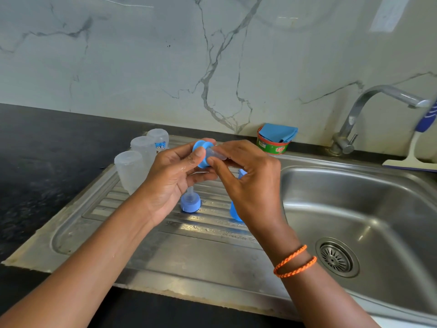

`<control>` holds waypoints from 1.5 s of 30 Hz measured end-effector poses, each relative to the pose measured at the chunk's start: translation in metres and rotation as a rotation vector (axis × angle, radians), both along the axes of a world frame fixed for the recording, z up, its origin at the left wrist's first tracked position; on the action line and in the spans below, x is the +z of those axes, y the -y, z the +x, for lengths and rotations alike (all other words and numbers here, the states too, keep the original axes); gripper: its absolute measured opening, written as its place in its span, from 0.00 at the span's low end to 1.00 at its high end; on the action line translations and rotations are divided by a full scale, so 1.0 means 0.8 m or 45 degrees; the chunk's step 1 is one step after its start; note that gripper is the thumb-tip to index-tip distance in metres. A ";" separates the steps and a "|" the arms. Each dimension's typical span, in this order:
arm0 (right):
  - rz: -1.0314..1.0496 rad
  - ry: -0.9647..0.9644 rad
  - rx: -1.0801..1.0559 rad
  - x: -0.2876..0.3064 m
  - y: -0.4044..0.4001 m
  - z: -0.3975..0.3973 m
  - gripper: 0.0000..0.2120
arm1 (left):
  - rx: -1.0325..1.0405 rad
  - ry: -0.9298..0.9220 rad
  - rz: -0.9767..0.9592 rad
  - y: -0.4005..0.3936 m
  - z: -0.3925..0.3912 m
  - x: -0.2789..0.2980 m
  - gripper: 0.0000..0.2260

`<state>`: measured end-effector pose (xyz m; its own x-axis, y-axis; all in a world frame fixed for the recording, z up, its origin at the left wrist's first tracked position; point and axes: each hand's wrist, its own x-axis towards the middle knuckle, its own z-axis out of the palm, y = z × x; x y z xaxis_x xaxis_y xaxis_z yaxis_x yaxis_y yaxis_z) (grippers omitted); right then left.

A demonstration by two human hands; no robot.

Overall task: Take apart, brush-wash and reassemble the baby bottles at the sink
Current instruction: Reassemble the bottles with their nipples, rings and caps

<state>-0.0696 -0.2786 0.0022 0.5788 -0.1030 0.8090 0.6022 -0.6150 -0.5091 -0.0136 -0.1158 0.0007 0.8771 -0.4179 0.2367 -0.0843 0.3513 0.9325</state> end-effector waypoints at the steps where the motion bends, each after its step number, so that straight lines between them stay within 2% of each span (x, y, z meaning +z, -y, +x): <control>1: -0.006 0.006 -0.011 0.000 0.000 0.001 0.06 | -0.001 -0.017 -0.006 0.000 0.000 0.000 0.18; 7: -0.035 -0.080 0.027 0.002 0.007 0.006 0.05 | -0.059 0.052 0.128 -0.007 0.004 0.004 0.13; 11: 0.229 -0.297 0.192 0.005 0.012 0.008 0.06 | -0.099 0.119 0.213 -0.012 0.005 0.007 0.15; 13: 0.340 -0.330 0.261 0.006 0.010 0.008 0.06 | -0.086 0.141 0.182 -0.014 0.005 0.009 0.16; 19: 0.555 -0.373 0.396 0.007 0.001 0.010 0.04 | 0.119 0.357 0.204 -0.013 0.005 0.011 0.22; 26: 0.705 -0.583 0.542 0.026 0.009 0.021 0.06 | 0.139 0.393 0.219 -0.017 0.008 0.017 0.24; 31: 0.454 -0.608 0.453 0.051 0.011 0.041 0.05 | 0.215 0.421 0.247 -0.017 0.009 0.016 0.22; 35: 0.263 -0.650 0.337 0.063 0.018 0.067 0.06 | 0.372 0.379 0.240 -0.018 0.015 0.014 0.25; 38: -0.173 -0.650 0.065 0.051 0.022 0.090 0.06 | 0.640 0.373 0.221 -0.019 0.023 0.009 0.16; 40: -0.421 -0.683 0.013 0.034 0.012 0.101 0.05 | 0.755 0.345 0.245 -0.019 0.028 0.002 0.11; 45: -0.780 -0.842 -0.060 -0.006 -0.008 0.132 0.09 | 0.816 0.336 0.320 -0.017 0.033 -0.006 0.11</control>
<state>0.0357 -0.2718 -0.0025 0.9514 0.2011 0.2332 0.2700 -0.9088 -0.3179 0.0126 -0.1021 -0.0042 0.8947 0.0881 0.4379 -0.4337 -0.0636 0.8988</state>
